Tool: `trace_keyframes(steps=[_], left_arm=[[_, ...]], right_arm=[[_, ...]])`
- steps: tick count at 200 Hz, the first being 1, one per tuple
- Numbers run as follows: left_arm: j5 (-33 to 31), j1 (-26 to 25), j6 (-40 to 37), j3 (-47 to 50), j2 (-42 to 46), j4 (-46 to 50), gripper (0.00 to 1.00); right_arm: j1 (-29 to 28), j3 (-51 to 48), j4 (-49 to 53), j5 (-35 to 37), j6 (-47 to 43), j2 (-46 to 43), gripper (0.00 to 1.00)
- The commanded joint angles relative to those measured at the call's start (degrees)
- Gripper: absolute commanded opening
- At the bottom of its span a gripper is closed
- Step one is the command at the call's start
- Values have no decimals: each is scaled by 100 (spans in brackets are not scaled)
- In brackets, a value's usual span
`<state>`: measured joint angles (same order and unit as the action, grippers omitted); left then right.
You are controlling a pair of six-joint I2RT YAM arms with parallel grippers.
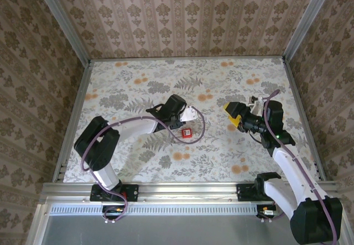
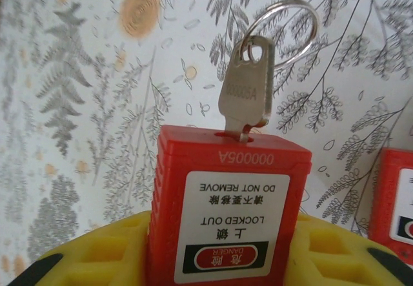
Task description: Unlock with the key
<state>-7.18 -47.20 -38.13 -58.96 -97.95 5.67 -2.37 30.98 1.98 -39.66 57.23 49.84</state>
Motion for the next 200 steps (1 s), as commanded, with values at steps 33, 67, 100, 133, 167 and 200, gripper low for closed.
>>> trace_keyframes(steps=[33,67,100,133,167,200], left_arm=[[608,296,187,-518,-492,338,32],[725,321,269,-556,-620,429,32],[856,360,282,-612,-787,560,33],[928,396,347,-671,-1005,516,33],[942,414,377,-762,-1127,507,34],[1017,433,380,-1077,-1357,938,39]], right_arm=[[44,-204,35,-191,-127,-165,82],[44,-249,12,-191,-134,-147,82],[53,-259,-124,-231,-92,-24,82],[52,-281,-188,-245,-75,19,82],[53,-371,-309,-246,-47,75,82],[57,-365,-364,-262,-36,122,82]])
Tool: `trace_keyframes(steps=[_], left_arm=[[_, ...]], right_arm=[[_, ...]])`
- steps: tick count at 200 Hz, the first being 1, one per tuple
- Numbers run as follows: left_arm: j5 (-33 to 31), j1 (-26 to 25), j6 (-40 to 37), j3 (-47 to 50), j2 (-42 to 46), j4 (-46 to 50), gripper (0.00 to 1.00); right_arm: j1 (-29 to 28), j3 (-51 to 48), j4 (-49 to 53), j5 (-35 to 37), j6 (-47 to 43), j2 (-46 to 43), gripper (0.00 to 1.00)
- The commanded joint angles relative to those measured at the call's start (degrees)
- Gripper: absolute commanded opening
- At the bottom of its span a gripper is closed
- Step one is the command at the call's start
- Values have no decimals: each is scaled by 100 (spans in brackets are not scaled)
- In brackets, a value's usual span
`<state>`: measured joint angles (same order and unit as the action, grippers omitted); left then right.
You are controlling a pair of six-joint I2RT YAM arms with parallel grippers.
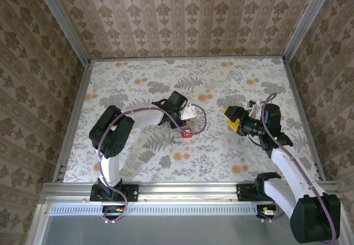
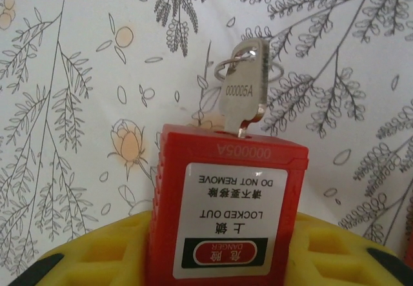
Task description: Unlock with the key
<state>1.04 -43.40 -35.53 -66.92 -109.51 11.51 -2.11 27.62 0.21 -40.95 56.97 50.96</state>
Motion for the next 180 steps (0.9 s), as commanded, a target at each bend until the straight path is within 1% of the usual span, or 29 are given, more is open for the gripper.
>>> trace_keyframes(steps=[1,47,76,106,129,144,158,180], left_arm=[[195,47,122,-284,-205,362,39],[257,37,118,-661,-488,865,42],[256,24,134,-851,-646,1104,48],[239,17,140,-1018,-776,1293,54],[229,15,156,-1102,-833,1423,54],[184,16,169,-1083,-815,1420,57],[98,24,176,-1020,-723,1337,62],[-70,64,159,-1024,-332,1367,76]], right_arm=[[33,-29,-183,-133,-6,11,82],[48,-43,-166,-127,-51,19,82],[101,-149,-225,-212,6,13,82],[110,-86,-99,-212,-34,-112,82],[123,-3,10,-203,-88,-144,82],[127,42,54,-211,-90,-145,82],[132,89,99,-213,-100,-166,82],[132,249,323,-158,-221,-215,82]])
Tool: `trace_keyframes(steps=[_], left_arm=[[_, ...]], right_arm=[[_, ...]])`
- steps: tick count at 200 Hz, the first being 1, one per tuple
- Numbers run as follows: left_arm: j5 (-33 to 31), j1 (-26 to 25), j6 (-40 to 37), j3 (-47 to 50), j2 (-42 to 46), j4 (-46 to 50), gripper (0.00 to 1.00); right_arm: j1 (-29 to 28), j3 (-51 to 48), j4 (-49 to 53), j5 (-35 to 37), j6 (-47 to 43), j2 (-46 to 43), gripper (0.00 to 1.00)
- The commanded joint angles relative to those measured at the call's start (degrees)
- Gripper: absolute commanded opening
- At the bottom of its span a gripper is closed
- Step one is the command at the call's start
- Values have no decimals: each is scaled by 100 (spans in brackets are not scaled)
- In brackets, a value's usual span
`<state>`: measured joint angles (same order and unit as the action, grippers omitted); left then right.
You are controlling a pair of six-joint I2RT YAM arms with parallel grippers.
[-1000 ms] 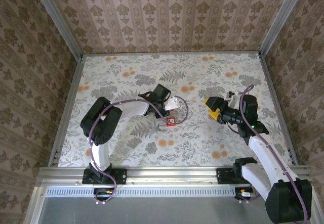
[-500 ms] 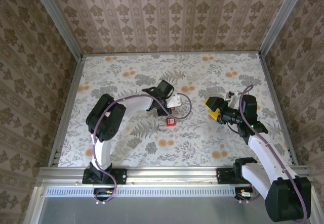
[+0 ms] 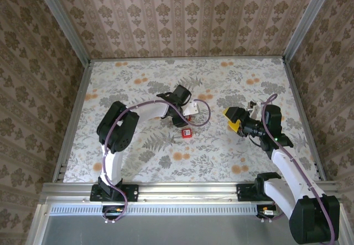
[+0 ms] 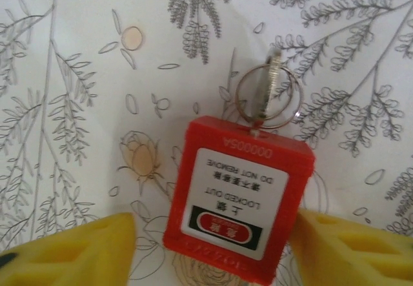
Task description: Unlock with the key
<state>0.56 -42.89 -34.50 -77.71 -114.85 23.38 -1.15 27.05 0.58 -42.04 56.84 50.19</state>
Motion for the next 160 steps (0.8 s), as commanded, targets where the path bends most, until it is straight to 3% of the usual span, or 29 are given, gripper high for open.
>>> trace_keyframes(steps=[1,24,36,46,66,89,106,118,141,160], left_arm=[[-21,16,53,55,231,191,77],[-34,146,59,-38,1028,380,99],[-209,197,81,-55,1506,398,100],[-475,217,174,-68,1885,404,100],[-858,187,696,4,2620,423,100],[-1068,54,1701,588,3601,60,100],[-1923,-197,2076,1597,4495,-896,100],[-2207,-250,2062,2361,5135,-1659,100],[-2354,-131,1830,3975,6029,-3746,100],[-2120,124,1161,5238,6375,-5820,100]], right_arm=[[36,316,294,-45,-213,-140,82],[36,713,829,95,-526,-198,84],[36,1023,1239,268,-818,-247,87],[36,1256,1508,410,-1013,-283,100],[3,1665,1832,758,-1343,-331,100],[-288,1954,2072,1845,-1398,-463,100],[-568,1726,1907,2997,-885,-616,100],[-760,1559,1523,3391,-1687,-681,100],[-1240,1331,1455,5038,-2728,-722,100],[-1389,795,444,5121,-3945,-675,100]])
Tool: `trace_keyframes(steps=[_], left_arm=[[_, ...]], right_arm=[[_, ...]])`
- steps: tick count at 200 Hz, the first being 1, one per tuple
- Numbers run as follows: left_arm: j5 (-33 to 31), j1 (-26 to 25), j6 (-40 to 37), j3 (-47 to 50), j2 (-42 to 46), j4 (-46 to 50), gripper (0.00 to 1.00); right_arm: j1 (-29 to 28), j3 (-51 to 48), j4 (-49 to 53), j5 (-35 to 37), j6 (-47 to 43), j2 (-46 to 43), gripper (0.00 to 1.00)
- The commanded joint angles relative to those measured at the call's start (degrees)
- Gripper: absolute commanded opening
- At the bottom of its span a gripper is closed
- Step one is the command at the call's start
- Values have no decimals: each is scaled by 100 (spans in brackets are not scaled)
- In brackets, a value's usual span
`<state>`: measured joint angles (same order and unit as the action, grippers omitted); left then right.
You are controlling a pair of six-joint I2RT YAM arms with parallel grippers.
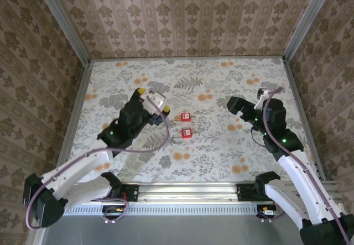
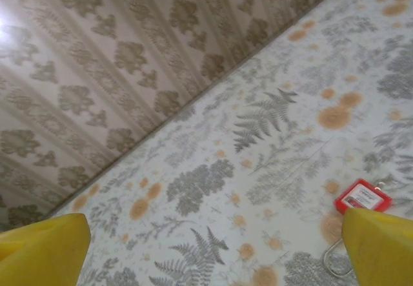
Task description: Unlock with the key
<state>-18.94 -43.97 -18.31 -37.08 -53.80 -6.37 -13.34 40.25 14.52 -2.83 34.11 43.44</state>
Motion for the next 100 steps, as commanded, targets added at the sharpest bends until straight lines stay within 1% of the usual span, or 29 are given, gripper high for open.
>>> trace_keyframes(steps=[1,7,14,29,42,50,56,57,63,75,90,100], left_arm=[[-184,248,-479,1220,277,-2919,100],[-285,364,-618,1416,334,-3193,100],[-544,485,-665,1564,414,-3227,100],[-1068,859,-594,1808,577,-3222,100],[-1149,1194,-869,2156,743,-3336,100],[-992,1505,-904,2394,817,-3410,100],[-816,1726,-737,2549,856,-3432,100],[-780,1831,-701,2575,859,-3432,100],[-522,2225,-330,2703,867,-3437,100],[217,2876,394,2901,772,-3519,100],[907,3499,1099,3084,281,-4080,100],[1021,3621,1176,3081,-261,-4440,100]], right_arm=[[-169,-557,-982,1190,-1702,3,100],[-169,-732,-1326,1140,-2105,43,100],[-169,-909,-1632,1171,-2493,92,100],[-161,-1263,-2224,1526,-2991,139,100],[-68,-1772,-3139,1604,-3343,143,100],[46,-2082,-3741,1595,-3405,177,100],[151,-2258,-4121,1529,-3424,250,100],[167,-2280,-4171,1513,-3431,264,100],[279,-2370,-4390,1425,-3416,360,100],[491,-2452,-4617,1157,-3350,594,100],[660,-2591,-5038,874,-3260,922,100],[735,-2657,-5250,839,-3153,1146,100]])
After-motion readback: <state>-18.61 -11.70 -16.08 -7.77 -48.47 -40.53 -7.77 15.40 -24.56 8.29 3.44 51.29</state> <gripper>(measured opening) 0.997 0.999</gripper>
